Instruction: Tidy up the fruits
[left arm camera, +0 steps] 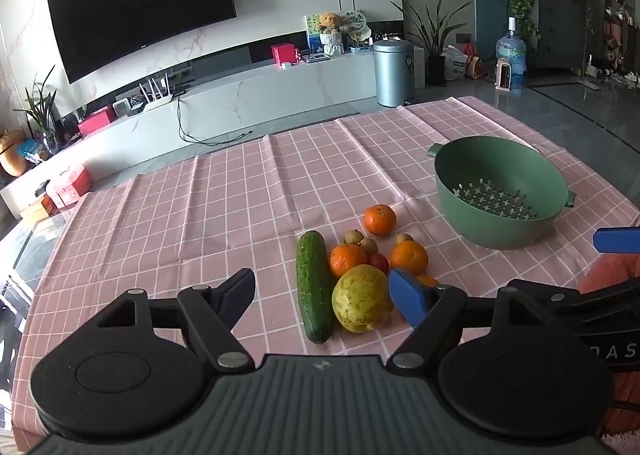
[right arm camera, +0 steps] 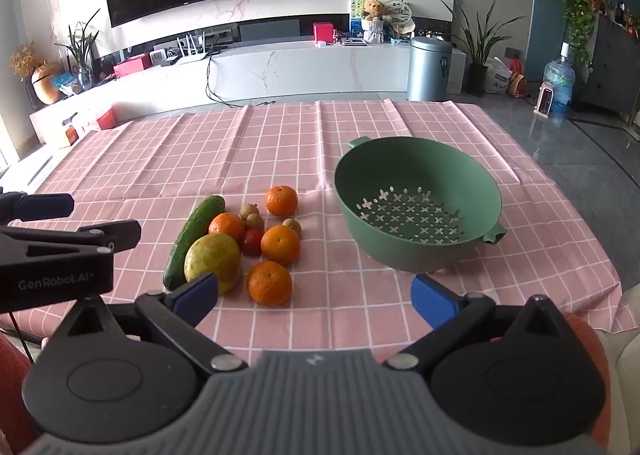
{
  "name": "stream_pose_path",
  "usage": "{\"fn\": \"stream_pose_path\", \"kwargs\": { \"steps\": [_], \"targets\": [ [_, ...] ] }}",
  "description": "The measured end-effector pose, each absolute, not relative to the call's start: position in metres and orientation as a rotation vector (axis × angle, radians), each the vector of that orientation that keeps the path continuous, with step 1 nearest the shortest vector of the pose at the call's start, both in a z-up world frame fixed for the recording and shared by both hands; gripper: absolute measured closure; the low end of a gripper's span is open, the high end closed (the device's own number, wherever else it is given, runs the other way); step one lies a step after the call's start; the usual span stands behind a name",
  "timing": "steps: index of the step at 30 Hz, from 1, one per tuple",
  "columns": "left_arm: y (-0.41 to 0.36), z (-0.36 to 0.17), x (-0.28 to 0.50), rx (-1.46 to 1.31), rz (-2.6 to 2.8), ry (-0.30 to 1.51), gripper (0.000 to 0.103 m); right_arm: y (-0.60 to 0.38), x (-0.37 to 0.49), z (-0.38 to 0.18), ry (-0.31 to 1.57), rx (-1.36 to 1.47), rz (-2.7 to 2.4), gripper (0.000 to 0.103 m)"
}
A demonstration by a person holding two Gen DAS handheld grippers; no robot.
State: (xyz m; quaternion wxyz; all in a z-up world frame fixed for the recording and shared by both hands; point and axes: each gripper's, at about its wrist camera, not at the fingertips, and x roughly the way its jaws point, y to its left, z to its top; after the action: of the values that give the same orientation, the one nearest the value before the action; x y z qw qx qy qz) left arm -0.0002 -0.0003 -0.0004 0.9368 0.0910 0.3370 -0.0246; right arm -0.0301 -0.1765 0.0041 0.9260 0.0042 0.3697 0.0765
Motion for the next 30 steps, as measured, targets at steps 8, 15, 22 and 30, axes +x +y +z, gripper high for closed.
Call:
{"fn": "stream_pose_path", "kwargs": {
  "steps": [8,15,22,30],
  "targets": [
    [0.011,-0.007,-0.001,0.164,-0.045,0.698,0.013,-0.177,-0.031,0.004,0.752,0.015,0.142,0.005],
    [0.006,-0.006,0.001,0.159,-0.026,0.724,0.013,-0.173,-0.029,0.001,0.763,0.000,0.151,0.005],
    [0.007,-0.007,0.001,0.156,-0.021,0.729,0.013,-0.173,-0.030,0.005,0.767,-0.003,0.147,0.005],
    [0.008,-0.007,0.002,0.150,-0.018,0.735,0.013,-0.172,-0.031,0.004,0.770,-0.007,0.146,0.005]
  ]
}}
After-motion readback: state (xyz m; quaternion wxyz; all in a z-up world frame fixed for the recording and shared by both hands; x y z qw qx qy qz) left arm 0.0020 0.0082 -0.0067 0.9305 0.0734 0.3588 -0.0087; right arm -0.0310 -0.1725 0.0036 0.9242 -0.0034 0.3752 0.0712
